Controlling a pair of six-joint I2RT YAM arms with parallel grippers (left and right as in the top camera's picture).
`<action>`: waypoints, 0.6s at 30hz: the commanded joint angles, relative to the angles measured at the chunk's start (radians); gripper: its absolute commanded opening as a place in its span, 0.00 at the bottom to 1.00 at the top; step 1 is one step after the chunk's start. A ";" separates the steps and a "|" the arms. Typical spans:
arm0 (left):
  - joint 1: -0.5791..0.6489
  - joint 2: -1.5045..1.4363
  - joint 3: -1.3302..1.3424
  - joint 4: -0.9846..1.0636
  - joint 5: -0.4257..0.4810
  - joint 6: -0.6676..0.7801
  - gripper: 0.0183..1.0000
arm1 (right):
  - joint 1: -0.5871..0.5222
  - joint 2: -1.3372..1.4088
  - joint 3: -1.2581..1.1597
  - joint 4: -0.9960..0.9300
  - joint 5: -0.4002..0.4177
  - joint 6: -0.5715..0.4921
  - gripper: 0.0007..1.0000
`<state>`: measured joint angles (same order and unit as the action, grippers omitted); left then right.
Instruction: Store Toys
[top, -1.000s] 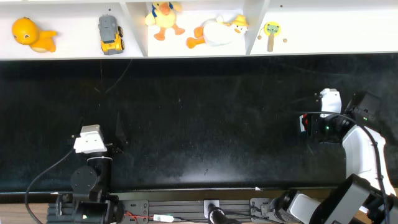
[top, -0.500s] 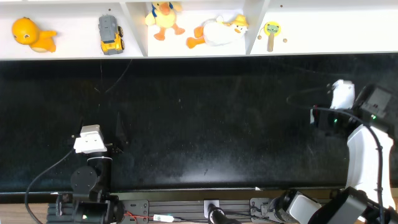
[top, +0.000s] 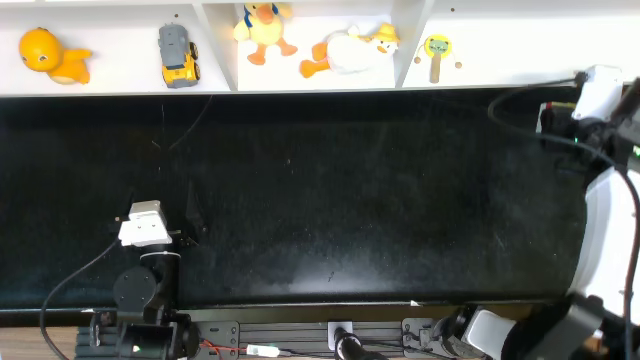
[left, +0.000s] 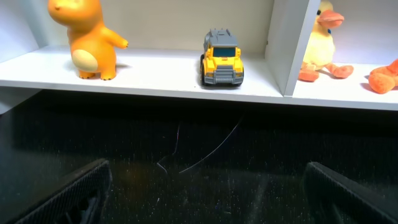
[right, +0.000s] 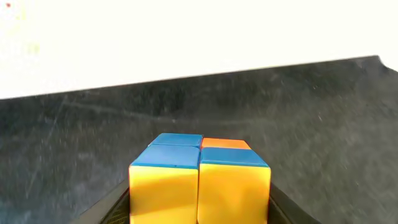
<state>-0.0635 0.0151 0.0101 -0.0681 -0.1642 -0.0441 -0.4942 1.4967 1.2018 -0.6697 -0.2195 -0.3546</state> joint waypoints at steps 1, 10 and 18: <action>0.008 -0.012 -0.002 -0.005 0.006 0.022 1.00 | 0.025 0.092 0.105 0.024 -0.002 0.069 0.45; 0.008 -0.012 -0.002 -0.005 0.007 0.022 1.00 | 0.097 0.257 0.280 0.021 -0.005 0.098 0.46; 0.008 -0.012 -0.002 -0.005 0.007 0.022 1.00 | 0.128 0.339 0.362 0.024 -0.005 0.112 0.48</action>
<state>-0.0635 0.0151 0.0101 -0.0681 -0.1638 -0.0441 -0.3706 1.8187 1.5127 -0.6540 -0.2207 -0.2581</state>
